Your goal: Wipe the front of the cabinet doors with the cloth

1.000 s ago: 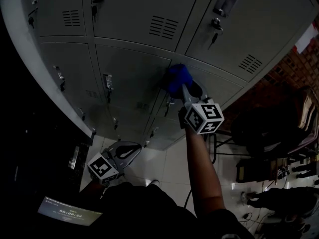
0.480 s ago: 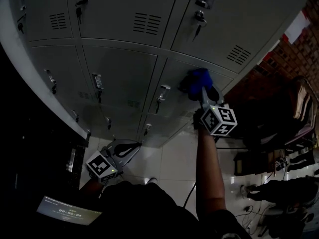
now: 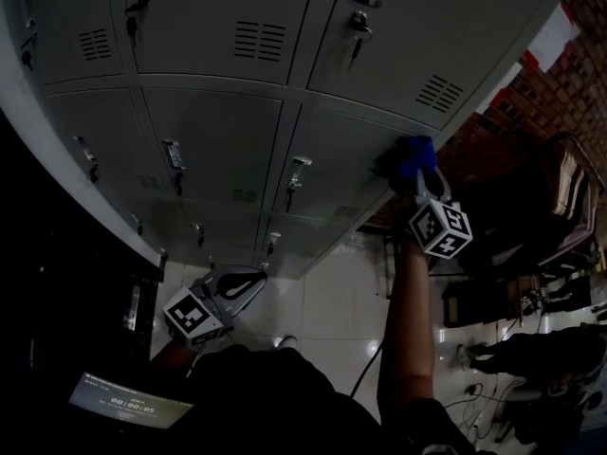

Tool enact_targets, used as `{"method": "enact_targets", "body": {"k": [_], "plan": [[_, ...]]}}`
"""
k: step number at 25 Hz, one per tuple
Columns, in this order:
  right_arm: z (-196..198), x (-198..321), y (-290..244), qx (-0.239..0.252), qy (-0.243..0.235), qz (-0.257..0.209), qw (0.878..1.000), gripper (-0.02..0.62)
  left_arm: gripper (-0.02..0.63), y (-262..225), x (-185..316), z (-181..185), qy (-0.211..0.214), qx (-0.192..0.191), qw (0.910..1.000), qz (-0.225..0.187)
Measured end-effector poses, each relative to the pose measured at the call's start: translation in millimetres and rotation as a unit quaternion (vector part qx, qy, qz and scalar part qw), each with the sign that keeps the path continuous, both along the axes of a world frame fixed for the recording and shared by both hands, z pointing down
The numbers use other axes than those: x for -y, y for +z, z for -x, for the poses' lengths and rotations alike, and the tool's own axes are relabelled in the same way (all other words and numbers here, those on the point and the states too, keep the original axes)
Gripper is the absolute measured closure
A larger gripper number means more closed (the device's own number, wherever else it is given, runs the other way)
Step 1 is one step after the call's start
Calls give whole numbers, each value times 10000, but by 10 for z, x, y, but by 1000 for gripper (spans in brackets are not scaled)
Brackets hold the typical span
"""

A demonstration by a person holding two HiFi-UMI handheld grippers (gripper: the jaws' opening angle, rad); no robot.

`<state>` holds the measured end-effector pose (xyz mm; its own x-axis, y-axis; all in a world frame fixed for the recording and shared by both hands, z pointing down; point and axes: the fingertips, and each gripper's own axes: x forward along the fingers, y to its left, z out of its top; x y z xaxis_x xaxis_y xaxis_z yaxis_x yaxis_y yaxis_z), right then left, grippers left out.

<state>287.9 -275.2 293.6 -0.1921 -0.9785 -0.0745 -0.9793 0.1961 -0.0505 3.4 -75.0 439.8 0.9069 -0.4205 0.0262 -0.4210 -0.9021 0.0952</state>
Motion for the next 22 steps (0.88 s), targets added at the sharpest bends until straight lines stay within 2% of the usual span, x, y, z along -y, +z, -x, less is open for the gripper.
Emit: {"method": "enact_targets", "body": {"k": [6, 10, 15, 22], "plan": [[-216, -34, 18, 77, 283, 37, 9996, 526, 600, -27, -21, 7, -6, -9, 10000, 39], [-89, -135, -6, 81, 158, -122, 9998, 526, 600, 38, 12, 90, -143, 68, 9999, 56], [613, -254, 66, 175, -585, -222, 9979, 526, 600, 10, 0, 149, -147, -81, 9998, 77], [1794, -142, 421, -58, -1655, 111, 9861, 526, 603, 108, 12, 346, -370, 40, 9993, 30]]}}
